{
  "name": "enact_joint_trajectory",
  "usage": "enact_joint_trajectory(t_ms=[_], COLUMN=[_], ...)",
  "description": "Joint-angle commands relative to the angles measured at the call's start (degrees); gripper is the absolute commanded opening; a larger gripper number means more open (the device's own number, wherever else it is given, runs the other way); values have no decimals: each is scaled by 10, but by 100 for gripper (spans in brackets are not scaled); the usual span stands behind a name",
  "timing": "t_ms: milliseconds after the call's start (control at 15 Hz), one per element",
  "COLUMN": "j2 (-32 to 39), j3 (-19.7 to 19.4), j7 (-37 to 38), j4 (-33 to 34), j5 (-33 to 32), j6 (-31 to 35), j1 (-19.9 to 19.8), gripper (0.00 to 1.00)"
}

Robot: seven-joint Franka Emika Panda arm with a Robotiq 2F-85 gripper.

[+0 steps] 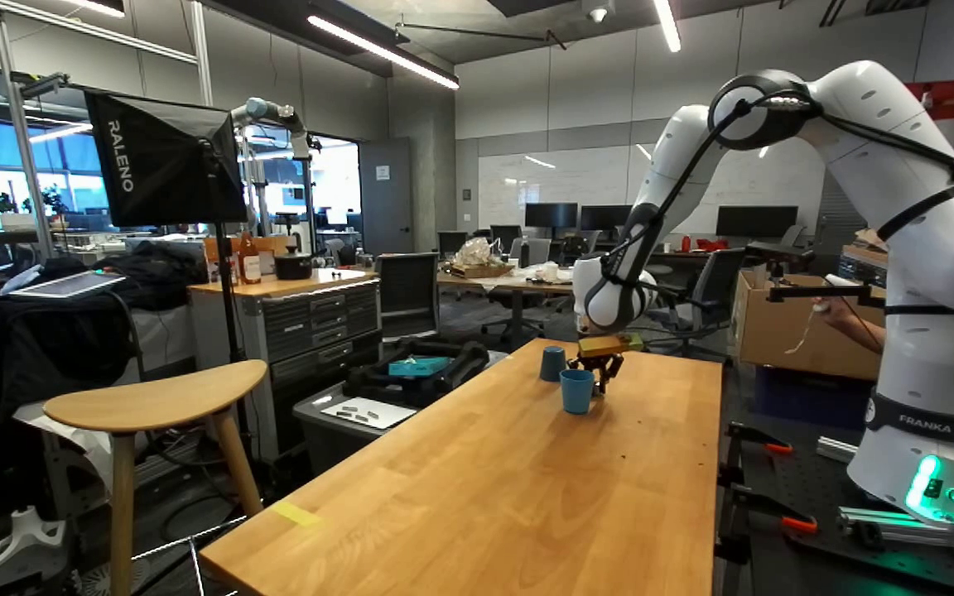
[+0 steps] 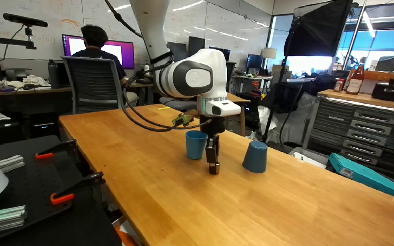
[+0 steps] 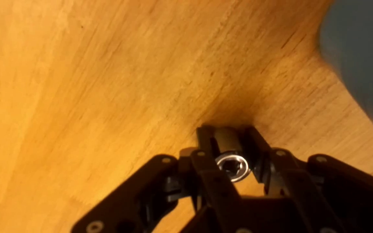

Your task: Pick the silver object from the table and put it in the blue cup

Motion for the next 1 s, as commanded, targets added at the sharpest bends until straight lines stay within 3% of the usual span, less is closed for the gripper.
enact_joint_trajectory(t_ms=[0, 333, 933], j2=[-46, -129, -221], j3=[-15, -10, 63], j7=[-30, -62, -141], j4=[-17, -28, -57], j5=[-4, -9, 35], j6=[-25, -69, -186], j1=[14, 6, -20], gripper=[13, 12, 12])
